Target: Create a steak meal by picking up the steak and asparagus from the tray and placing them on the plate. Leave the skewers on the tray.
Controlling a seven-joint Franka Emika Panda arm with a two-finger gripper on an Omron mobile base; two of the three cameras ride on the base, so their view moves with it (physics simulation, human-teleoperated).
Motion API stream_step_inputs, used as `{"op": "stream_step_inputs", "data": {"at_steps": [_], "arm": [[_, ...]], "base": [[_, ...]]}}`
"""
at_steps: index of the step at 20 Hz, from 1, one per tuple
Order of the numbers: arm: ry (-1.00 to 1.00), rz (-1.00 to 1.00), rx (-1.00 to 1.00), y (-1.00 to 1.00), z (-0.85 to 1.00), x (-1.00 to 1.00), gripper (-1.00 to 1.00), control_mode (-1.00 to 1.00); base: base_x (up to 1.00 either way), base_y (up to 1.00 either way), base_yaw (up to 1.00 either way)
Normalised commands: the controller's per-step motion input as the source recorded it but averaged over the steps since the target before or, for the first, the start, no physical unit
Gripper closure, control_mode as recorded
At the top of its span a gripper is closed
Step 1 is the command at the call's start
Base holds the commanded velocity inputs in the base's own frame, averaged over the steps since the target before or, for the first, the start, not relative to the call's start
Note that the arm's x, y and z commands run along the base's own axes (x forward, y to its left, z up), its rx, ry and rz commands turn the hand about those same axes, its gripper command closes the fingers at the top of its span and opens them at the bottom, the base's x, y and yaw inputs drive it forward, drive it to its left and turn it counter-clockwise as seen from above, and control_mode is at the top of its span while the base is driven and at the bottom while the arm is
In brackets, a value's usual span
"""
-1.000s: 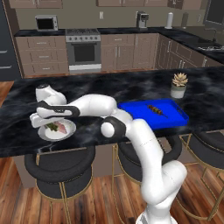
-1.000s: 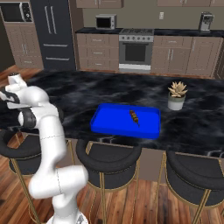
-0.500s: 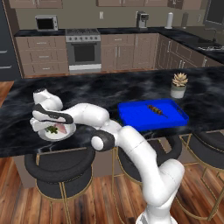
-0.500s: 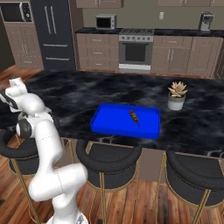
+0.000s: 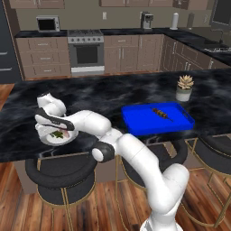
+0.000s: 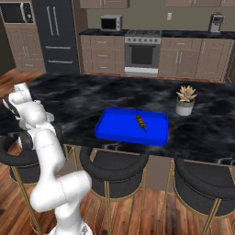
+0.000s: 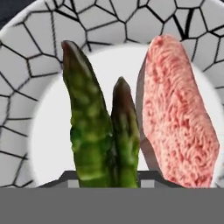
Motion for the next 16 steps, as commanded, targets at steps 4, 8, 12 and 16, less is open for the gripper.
{"op": "stream_step_inputs", "data": {"at_steps": [4,8,12,16], "arm": [[-0.06,0.03,0.0,-0.16,0.0,-0.46,-1.0,-1.0],[-0.14,0.05,0.0,-0.22,0.0,-0.82,-1.0,-1.0],[-0.2,0.03,0.0,-0.45,0.13,-1.0,-1.0,-1.0],[-0.22,0.0,0.04,-0.88,0.24,-1.0,-1.0,-1.0]], "base": [[0.0,0.0,0.0],[0.0,0.0,0.0],[0.0,0.0,0.0],[0.0,0.0,0.0]]}}
